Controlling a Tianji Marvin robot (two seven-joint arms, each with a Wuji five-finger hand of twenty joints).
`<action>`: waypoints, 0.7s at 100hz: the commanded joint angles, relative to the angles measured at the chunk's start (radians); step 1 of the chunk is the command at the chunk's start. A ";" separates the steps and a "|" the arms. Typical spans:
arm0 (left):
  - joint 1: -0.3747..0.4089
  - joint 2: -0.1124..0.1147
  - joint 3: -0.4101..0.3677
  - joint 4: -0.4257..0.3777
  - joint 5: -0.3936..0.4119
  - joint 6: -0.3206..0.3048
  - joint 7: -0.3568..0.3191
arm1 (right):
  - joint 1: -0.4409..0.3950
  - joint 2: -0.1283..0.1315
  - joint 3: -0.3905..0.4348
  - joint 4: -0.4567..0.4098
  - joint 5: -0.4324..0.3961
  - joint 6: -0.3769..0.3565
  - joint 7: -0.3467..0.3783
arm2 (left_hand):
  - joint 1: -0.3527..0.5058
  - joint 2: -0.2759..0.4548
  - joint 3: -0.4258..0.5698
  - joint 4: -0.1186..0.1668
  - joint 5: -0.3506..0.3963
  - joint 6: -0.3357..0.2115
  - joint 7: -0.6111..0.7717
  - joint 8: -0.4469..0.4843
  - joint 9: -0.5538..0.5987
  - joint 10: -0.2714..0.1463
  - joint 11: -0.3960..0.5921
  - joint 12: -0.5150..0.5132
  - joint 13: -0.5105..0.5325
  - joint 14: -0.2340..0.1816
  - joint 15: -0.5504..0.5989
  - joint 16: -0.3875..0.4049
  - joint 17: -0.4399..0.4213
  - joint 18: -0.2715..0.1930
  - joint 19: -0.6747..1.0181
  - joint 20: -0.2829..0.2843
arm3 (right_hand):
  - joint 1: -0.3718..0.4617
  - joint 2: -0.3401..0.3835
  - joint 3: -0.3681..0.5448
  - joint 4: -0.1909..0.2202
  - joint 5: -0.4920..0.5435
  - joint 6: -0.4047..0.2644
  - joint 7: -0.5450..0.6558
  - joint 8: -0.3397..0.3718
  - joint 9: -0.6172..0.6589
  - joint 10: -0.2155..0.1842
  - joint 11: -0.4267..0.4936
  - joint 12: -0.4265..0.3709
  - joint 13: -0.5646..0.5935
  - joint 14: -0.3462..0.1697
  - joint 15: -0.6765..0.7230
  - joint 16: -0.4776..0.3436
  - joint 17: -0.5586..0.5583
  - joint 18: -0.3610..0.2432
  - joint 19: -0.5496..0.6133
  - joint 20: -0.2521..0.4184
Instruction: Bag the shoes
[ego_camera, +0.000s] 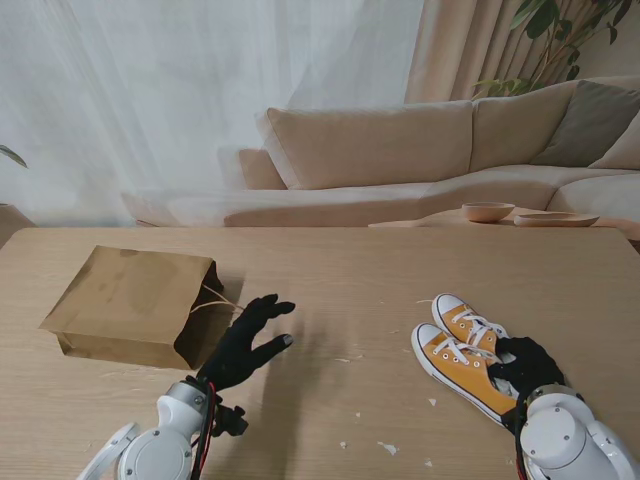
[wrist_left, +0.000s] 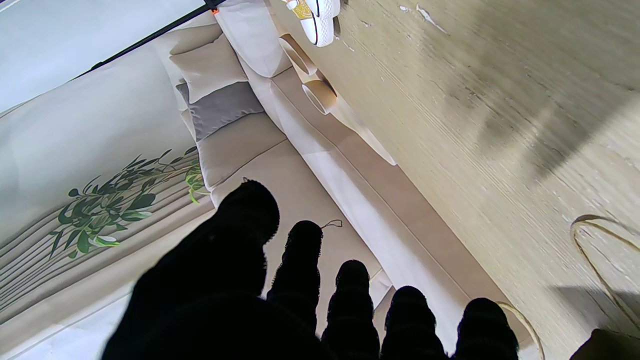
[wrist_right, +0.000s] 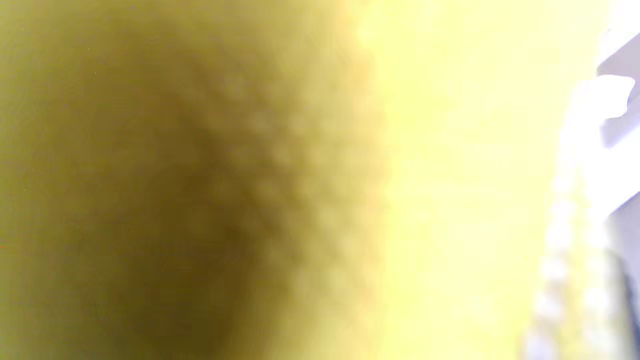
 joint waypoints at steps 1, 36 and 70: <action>0.002 -0.005 -0.002 -0.002 -0.001 -0.002 -0.011 | -0.019 -0.018 -0.003 -0.018 0.018 -0.019 0.003 | 0.024 0.004 -0.012 0.004 0.015 -0.002 0.012 0.013 0.005 0.003 0.019 0.017 -0.016 -0.015 -0.003 0.014 -0.001 -0.014 -0.014 0.011 | 0.069 0.173 0.099 0.028 0.112 -0.140 0.104 0.078 0.047 -0.042 0.099 0.042 -0.002 -0.021 0.005 0.006 0.012 -0.002 0.025 0.004; 0.002 -0.004 -0.007 0.005 0.004 -0.014 -0.010 | -0.050 -0.035 0.008 -0.109 0.081 -0.095 -0.052 | 0.029 -0.001 -0.010 0.005 0.017 -0.003 0.011 0.014 0.004 0.004 0.020 0.017 -0.015 -0.015 -0.002 0.015 -0.001 -0.014 -0.013 0.011 | 0.062 0.167 0.115 0.025 0.122 -0.140 0.096 0.092 0.048 -0.040 0.100 0.042 -0.002 -0.022 0.000 0.004 0.011 -0.007 0.028 0.008; 0.007 0.002 -0.029 0.004 0.015 -0.037 -0.028 | -0.029 -0.042 -0.053 -0.160 0.100 -0.145 -0.097 | 0.035 -0.042 0.036 0.009 0.033 0.017 0.017 0.019 0.011 0.022 0.042 0.029 -0.013 0.003 0.012 0.054 -0.001 -0.007 -0.008 0.023 | 0.069 0.179 0.112 0.022 0.106 -0.121 0.093 0.108 0.049 -0.037 0.101 0.043 -0.002 -0.021 0.000 0.004 0.014 -0.004 0.031 0.011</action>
